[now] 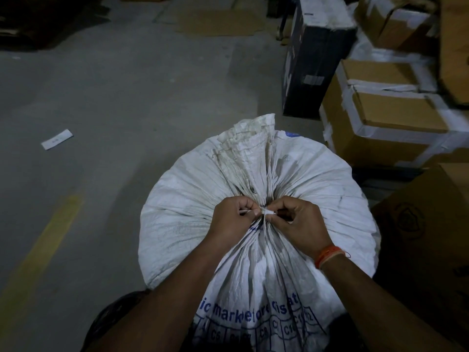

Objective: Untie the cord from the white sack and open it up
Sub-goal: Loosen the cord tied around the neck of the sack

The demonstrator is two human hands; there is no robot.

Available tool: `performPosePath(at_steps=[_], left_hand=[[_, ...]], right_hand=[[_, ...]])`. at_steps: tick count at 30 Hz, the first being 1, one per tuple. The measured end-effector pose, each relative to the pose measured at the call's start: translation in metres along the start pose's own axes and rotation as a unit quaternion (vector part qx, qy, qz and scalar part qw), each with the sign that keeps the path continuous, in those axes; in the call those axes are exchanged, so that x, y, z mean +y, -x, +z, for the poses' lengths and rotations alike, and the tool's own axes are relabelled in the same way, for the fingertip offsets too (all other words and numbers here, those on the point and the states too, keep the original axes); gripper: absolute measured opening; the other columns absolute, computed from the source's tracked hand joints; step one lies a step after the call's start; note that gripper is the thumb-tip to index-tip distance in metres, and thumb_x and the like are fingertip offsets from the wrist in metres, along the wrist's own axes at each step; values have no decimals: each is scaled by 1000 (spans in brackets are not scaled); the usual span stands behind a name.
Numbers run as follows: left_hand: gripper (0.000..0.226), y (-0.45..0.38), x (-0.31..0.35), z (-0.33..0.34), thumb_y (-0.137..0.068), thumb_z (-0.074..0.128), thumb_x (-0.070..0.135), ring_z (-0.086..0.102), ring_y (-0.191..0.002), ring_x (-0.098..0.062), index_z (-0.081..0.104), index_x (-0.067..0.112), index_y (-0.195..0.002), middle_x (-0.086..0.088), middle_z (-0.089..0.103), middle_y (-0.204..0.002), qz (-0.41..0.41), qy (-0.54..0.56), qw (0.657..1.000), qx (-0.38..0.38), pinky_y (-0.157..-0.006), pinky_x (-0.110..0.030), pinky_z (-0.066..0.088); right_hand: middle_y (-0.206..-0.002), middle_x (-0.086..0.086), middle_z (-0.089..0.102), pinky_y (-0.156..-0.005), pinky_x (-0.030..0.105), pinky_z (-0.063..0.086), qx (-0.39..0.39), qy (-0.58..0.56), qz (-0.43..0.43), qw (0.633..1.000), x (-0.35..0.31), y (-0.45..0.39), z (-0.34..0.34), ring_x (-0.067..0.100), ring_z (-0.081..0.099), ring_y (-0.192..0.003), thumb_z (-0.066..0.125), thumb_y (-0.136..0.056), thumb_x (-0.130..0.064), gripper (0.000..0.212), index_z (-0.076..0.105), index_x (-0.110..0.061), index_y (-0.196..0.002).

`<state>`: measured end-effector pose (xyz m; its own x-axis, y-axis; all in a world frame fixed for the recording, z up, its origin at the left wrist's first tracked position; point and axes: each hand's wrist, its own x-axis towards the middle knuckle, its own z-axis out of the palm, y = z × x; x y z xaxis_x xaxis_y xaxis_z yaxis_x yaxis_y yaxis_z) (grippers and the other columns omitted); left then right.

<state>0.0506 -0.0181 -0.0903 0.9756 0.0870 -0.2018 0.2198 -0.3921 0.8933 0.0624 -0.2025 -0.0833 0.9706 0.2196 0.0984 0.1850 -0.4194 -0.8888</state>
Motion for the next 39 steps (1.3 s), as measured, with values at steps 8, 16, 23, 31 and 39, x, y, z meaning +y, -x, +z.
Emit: performPosePath(at_steps=[8,16,23,31,39], left_hand=[[23,5,3,5,-89,74,10,70,-73,-3,76,29,-75,11,76,-76,4,-3,1000,20,-71,-18,53],[6,0,3,-5,-89,77,16,76,-81,-12,81,20,-85,4,80,-81,7,-11,1000,-15,-76,-25,58],[4,-4,-2,-13,-89,77,16,73,-76,-12,79,19,-86,3,79,-79,27,-48,998,-33,-75,-29,55],[14,0,1,-3,-91,75,14,65,-66,-5,77,19,-78,5,72,-69,3,-8,1000,-8,-65,-19,50],[19,-1,-2,3,-91,74,12,63,-64,3,77,24,-77,13,71,-68,-9,8,1000,15,-69,-18,49]], right_hand=[[-84,-7,77,-79,24,60,5,-3,8,1000,3,1,2,5,73,-82,84,-79,-11,12,79,-17,-87],[-85,-8,78,-79,25,61,-6,-2,12,1000,3,0,0,5,73,-82,84,-80,-12,13,79,-18,-90],[-84,-8,77,-78,20,59,1,8,8,1000,2,0,1,2,72,-81,84,-80,-12,12,79,-16,-90],[-85,-9,77,-79,21,59,9,12,9,1000,2,1,3,2,72,-83,83,-80,-11,12,78,-17,-89],[-85,-9,76,-79,27,60,16,17,5,1000,2,1,4,3,72,-82,84,-79,-11,12,79,-18,-89]])
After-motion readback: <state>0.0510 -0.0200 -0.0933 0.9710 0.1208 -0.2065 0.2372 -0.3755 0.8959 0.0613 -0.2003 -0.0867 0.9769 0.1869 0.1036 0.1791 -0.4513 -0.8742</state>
